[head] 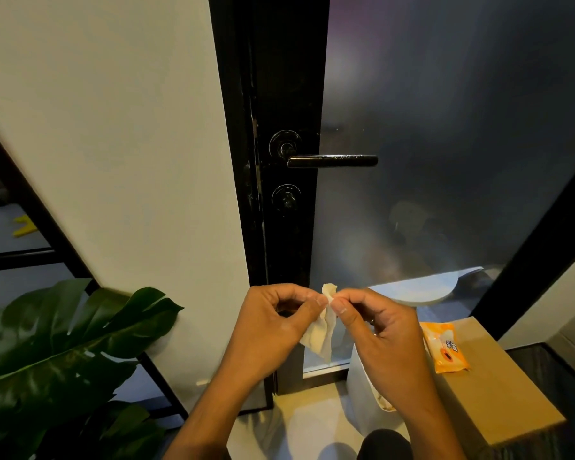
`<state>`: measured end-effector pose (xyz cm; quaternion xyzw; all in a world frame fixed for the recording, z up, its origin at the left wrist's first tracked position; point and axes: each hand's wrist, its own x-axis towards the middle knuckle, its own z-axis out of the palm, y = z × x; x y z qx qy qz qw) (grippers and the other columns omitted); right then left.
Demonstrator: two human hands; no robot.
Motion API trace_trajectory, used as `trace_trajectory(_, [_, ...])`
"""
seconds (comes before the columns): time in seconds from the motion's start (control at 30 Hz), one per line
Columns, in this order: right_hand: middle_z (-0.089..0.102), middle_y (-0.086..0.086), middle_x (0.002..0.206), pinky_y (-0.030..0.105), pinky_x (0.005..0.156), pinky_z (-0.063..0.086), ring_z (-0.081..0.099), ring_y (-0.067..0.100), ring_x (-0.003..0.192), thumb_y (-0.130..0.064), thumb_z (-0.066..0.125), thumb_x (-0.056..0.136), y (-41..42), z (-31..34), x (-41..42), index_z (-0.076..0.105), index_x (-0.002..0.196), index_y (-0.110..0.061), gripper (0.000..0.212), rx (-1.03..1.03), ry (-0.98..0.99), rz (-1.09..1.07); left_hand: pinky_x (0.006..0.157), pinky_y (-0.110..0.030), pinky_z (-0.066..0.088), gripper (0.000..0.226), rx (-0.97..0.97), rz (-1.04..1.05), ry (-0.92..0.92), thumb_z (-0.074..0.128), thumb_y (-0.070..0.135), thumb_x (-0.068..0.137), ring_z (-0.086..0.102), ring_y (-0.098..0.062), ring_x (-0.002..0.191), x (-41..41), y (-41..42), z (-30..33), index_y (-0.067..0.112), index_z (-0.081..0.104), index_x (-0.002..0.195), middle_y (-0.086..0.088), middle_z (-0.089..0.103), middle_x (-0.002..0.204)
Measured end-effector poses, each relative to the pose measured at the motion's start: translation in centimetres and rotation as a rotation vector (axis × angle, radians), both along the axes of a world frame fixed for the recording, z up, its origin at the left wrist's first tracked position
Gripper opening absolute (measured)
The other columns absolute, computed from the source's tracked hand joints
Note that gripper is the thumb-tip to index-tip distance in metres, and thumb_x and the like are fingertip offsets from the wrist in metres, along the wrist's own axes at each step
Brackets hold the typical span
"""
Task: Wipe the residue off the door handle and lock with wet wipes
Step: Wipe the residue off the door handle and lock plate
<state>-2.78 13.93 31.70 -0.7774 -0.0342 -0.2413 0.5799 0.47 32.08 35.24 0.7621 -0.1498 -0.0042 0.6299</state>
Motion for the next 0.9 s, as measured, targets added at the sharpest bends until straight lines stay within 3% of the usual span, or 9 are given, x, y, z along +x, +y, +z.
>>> trace_trajectory(0.13, [0.074, -0.025, 0.097, 0.007, 0.076, 0.054, 0.071, 0.003, 0.103, -0.035, 0.065, 0.091, 0.4, 0.3, -0.1, 0.075, 0.105, -0.026, 0.019, 0.074, 0.031, -0.060, 0.073, -0.018, 0.059, 0.013, 0.031, 0.063, -0.032, 0.073, 0.033, 0.095, 0.074, -0.010, 0.082, 0.3, 0.4, -0.1, 0.023, 0.081, 0.092, 0.012, 0.077, 0.081])
trace_trajectory(0.23, [0.073, -0.028, 0.095, 0.008, 0.071, 0.055, 0.070, 0.003, 0.102, -0.035, 0.062, 0.094, 0.0, 0.7, -0.2, 0.071, 0.102, -0.032, 0.013, 0.129, 0.039, -0.095, 0.074, -0.020, 0.060, 0.012, 0.065, 0.107, -0.012, 0.068, 0.026, 0.101, 0.073, -0.011, 0.086, 0.7, 1.1, -0.3, 0.022, 0.077, 0.095, 0.010, 0.075, 0.081])
trace_trajectory(0.4, [0.075, -0.018, 0.094, 0.016, 0.078, 0.060, 0.072, 0.010, 0.100, -0.035, 0.061, 0.094, -0.3, 0.8, -0.1, 0.072, 0.104, -0.029, 0.016, 0.051, 0.046, -0.041, 0.075, -0.022, 0.058, 0.041, 0.014, 0.020, 0.060, 0.062, 0.056, 0.089, 0.074, -0.015, 0.085, 0.0, 0.1, 0.4, 0.019, 0.080, 0.096, 0.005, 0.077, 0.084])
trace_trajectory(0.53, [0.077, -0.003, 0.101, 0.022, 0.089, 0.061, 0.071, 0.013, 0.101, -0.028, 0.062, 0.095, 0.1, -0.1, 0.4, 0.074, 0.111, -0.013, 0.025, -0.003, 0.035, -0.016, 0.074, -0.019, 0.059, 0.043, 0.034, 0.046, 0.000, 0.065, 0.062, 0.086, 0.076, -0.012, 0.083, -0.2, -1.2, 0.2, 0.025, 0.083, 0.099, 0.010, 0.079, 0.085])
trace_trajectory(0.67, [0.076, -0.004, 0.103, 0.019, 0.091, 0.059, 0.070, 0.008, 0.103, -0.028, 0.062, 0.095, -0.1, -0.2, 0.2, 0.073, 0.112, -0.014, 0.024, -0.008, 0.034, -0.037, 0.072, -0.019, 0.058, 0.038, 0.000, 0.097, 0.022, 0.066, 0.050, 0.087, 0.075, -0.014, 0.081, 0.2, -0.8, 0.1, 0.018, 0.084, 0.098, 0.007, 0.079, 0.083])
trace_trajectory(0.8, [0.073, -0.021, 0.097, 0.011, 0.079, 0.057, 0.070, 0.006, 0.103, -0.033, 0.061, 0.095, -0.5, 0.4, -0.3, 0.071, 0.106, -0.027, 0.016, -0.005, 0.031, -0.043, 0.070, -0.020, 0.059, 0.017, 0.054, 0.128, 0.038, 0.067, 0.029, 0.102, 0.074, -0.011, 0.080, 0.6, 0.2, 0.3, 0.020, 0.081, 0.096, 0.007, 0.077, 0.082])
trace_trajectory(0.9, [0.073, -0.023, 0.096, 0.012, 0.075, 0.058, 0.071, 0.008, 0.101, -0.036, 0.059, 0.095, -0.6, 0.7, -0.4, 0.070, 0.104, -0.029, 0.017, 0.036, 0.038, -0.028, 0.070, -0.018, 0.057, 0.015, 0.094, 0.161, 0.036, 0.064, 0.027, 0.104, 0.073, -0.004, 0.082, 1.1, 1.0, 0.4, 0.023, 0.077, 0.098, 0.012, 0.076, 0.084])
